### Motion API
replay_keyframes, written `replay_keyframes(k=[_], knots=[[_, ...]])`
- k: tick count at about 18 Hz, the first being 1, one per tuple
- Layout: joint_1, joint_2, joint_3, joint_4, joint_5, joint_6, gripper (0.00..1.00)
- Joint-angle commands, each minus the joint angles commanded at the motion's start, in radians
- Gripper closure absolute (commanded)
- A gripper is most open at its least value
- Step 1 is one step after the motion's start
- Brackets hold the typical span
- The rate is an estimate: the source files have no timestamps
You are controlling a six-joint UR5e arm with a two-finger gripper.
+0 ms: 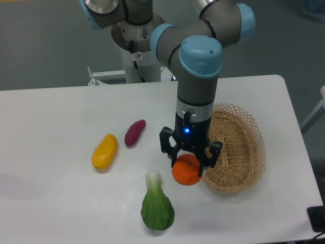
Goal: Place the orange on the table
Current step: 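Lift the held orange with the gripper away from the wicker basket, then carry the orange past the bok choy and lower it to the table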
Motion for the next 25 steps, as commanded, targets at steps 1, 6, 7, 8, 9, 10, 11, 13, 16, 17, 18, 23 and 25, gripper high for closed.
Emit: replay_keyframes(k=[1, 6, 7, 8, 9, 10, 11, 13, 16, 17, 18, 23, 25], knots=[[-0.015, -0.008, 0.0, 0.002, 0.024, -0.02, 0.34], [-0.124, -0.072, 0.009, 0.008, 0.136, -0.127, 0.34], [-0.147, -0.089, 0.02, 0.02, 0.149, -0.172, 0.34], [-0.172, -0.101, 0.024, 0.031, 0.166, -0.205, 0.34], [-0.195, -0.109, 0.021, 0.037, 0.184, -0.23, 0.34], [-0.225, -0.115, 0.006, 0.042, 0.189, -0.233, 0.34], [-0.241, -0.118, -0.001, 0.042, 0.19, -0.236, 0.34], [-0.267, -0.134, -0.011, 0.042, 0.19, -0.236, 0.34], [-0.322, -0.178, -0.011, 0.04, 0.193, -0.24, 0.32], [-0.33, -0.186, -0.011, 0.04, 0.192, -0.243, 0.32], [-0.357, -0.196, -0.024, 0.04, 0.199, -0.24, 0.32], [-0.385, -0.223, -0.034, 0.042, 0.218, -0.301, 0.28], [-0.387, -0.229, -0.025, 0.043, 0.218, -0.321, 0.28]])
